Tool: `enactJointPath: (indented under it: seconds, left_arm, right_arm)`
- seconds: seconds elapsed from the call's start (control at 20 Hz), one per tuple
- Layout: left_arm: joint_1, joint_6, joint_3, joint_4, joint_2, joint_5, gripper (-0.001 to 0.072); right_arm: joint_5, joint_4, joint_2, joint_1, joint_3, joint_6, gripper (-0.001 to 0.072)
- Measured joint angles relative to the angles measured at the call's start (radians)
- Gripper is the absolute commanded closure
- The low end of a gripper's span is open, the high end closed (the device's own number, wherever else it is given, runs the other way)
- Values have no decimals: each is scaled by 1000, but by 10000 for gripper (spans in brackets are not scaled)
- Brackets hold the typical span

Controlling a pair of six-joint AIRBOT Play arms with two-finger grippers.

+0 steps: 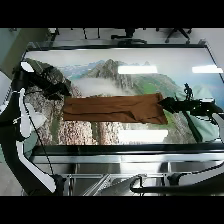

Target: Fold the shirts.

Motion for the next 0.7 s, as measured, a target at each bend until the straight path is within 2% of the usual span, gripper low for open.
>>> enactJointPath:
  seconds: [0.05,0.1,0.15,0.2,0.25,0.45,0.7]
  left_arm:
    - [2,0,-2,-31,1,1,5]
    - [1,0,-3,-68,1,5,7]
    - [-4,0,-4,-106,2,14,152]
    - [-14,0,-5,-144,2,31,470]
    - [-29,4,-5,-176,2,36,695]
    - [-146,39,-5,-250,-4,73,693]
    - [-413,64,-5,-280,-76,172,693]
  right_arm:
    - [-1,8,-13,11,0,1,231]
    - [-14,6,-25,24,0,3,435]
    - [-23,5,-37,34,-1,5,611]
    - [-33,-3,-43,44,0,7,688]
    - [-32,-3,-47,50,3,10,688]
    - [-15,-55,-8,64,38,11,689]
    - [116,-28,152,67,160,71,689]
